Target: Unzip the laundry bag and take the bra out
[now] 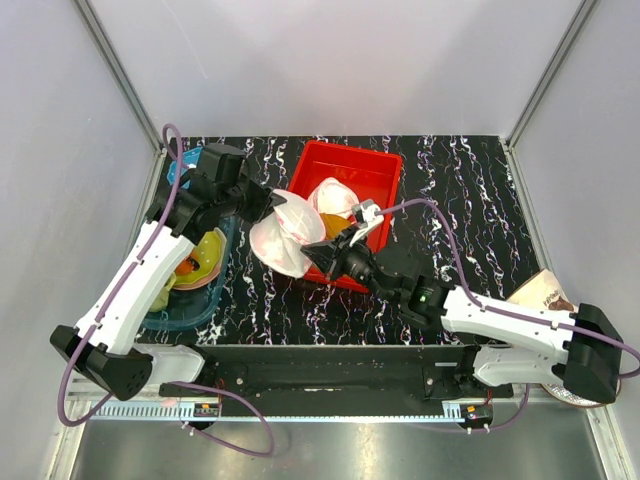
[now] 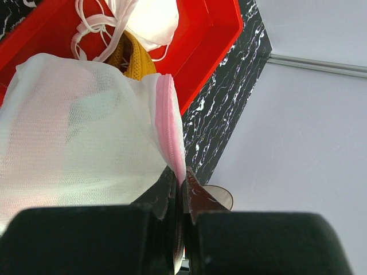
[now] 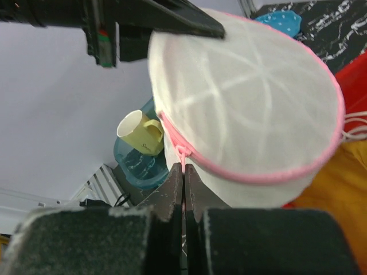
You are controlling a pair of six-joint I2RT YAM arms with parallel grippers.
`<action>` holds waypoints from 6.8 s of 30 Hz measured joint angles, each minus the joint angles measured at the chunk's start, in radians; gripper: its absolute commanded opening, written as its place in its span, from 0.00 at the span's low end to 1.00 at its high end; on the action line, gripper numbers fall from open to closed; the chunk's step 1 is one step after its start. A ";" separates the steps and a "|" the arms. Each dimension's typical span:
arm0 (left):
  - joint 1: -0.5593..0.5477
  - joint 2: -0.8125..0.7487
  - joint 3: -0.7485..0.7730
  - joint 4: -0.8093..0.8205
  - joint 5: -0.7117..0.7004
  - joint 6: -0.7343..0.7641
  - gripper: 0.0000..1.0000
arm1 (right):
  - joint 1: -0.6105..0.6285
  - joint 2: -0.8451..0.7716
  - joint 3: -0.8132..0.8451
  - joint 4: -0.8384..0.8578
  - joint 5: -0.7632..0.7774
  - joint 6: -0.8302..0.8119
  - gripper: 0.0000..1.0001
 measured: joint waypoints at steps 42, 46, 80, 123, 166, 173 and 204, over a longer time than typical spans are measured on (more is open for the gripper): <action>-0.275 0.814 0.552 0.390 0.747 0.530 0.71 | -0.043 -0.736 -0.180 -0.860 0.376 0.116 0.00; -0.263 0.884 0.586 0.323 0.728 0.576 0.99 | -0.043 -0.706 -0.197 -0.888 0.381 0.197 0.00; -0.356 0.606 -0.053 0.613 0.700 0.334 0.77 | -0.043 -0.779 -0.342 -0.927 0.293 0.373 0.00; -0.328 0.959 0.581 0.488 0.568 0.407 0.94 | -0.048 -0.878 -0.377 -1.052 0.376 0.547 0.00; -0.385 0.856 0.407 0.438 0.565 0.360 0.00 | -0.048 -0.993 -0.382 -1.169 0.372 0.616 0.00; -0.345 1.136 0.775 0.311 0.605 0.437 0.00 | -0.055 -0.941 -0.367 -1.194 0.410 0.644 0.00; -0.470 0.745 0.136 0.454 0.447 0.426 0.54 | -0.052 -0.811 -0.348 -1.154 0.370 0.641 0.00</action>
